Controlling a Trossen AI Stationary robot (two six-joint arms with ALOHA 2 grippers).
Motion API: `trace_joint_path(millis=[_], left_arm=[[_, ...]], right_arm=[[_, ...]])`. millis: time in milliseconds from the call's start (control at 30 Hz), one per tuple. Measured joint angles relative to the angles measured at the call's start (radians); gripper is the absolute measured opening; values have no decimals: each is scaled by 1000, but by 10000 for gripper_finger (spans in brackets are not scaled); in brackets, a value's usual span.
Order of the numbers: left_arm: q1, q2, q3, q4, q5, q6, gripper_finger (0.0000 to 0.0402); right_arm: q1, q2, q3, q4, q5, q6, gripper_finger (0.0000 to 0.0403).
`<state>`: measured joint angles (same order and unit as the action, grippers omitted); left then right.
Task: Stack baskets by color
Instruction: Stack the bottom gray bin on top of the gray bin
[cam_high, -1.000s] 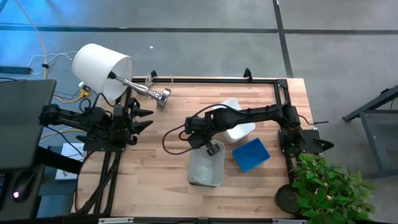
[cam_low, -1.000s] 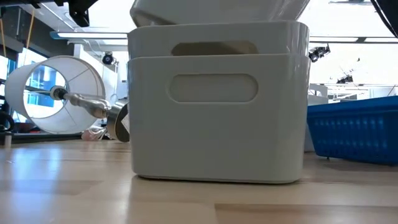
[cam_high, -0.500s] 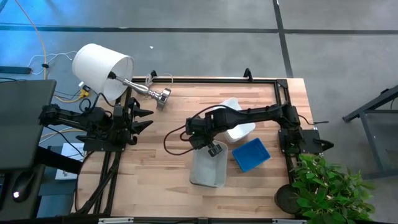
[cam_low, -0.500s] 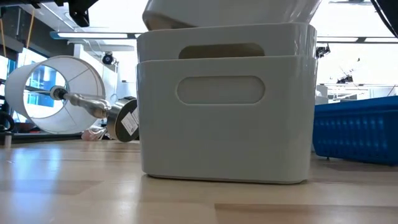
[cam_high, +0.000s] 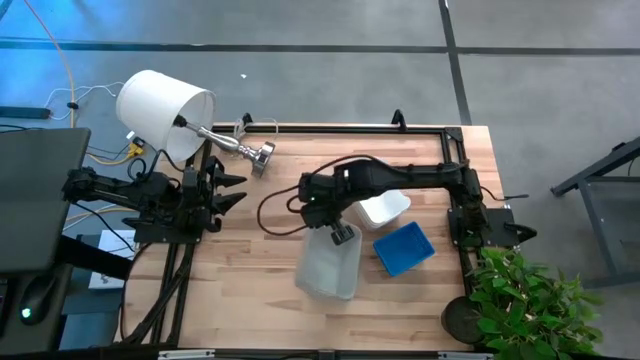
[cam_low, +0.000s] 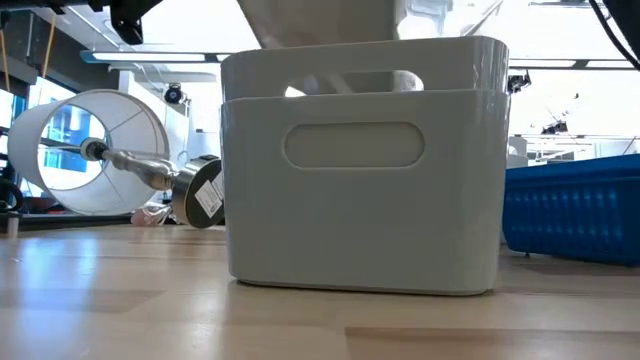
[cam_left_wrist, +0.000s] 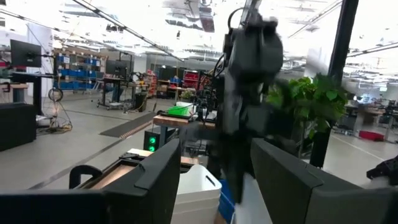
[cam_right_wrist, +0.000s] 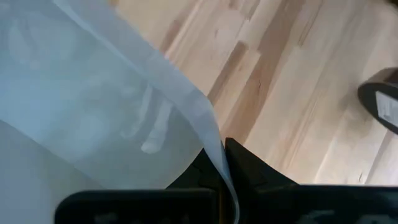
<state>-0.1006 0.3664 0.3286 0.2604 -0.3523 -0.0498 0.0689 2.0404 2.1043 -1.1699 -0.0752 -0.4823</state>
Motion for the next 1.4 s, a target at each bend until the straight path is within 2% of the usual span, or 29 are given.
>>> trace_joint_path(millis=[167,300,667,867,1400], left_arm=[[0,0,0,-2,0,0,184],[0,0,0,-2,0,0,184],[0,0,0,-2,0,-10,184],[0,0,0,-2,0,-10,184],[0,7,0,-2,0,-10,184]], right_arm=[[8,0,32,-83,-7,48,0],[25,0,-10,-96,-6,65,0],[37,1,-45,-75,49,50,0],[39,50,-45,-112,83,-11,0],[42,114,-46,-134,51,-9,0]])
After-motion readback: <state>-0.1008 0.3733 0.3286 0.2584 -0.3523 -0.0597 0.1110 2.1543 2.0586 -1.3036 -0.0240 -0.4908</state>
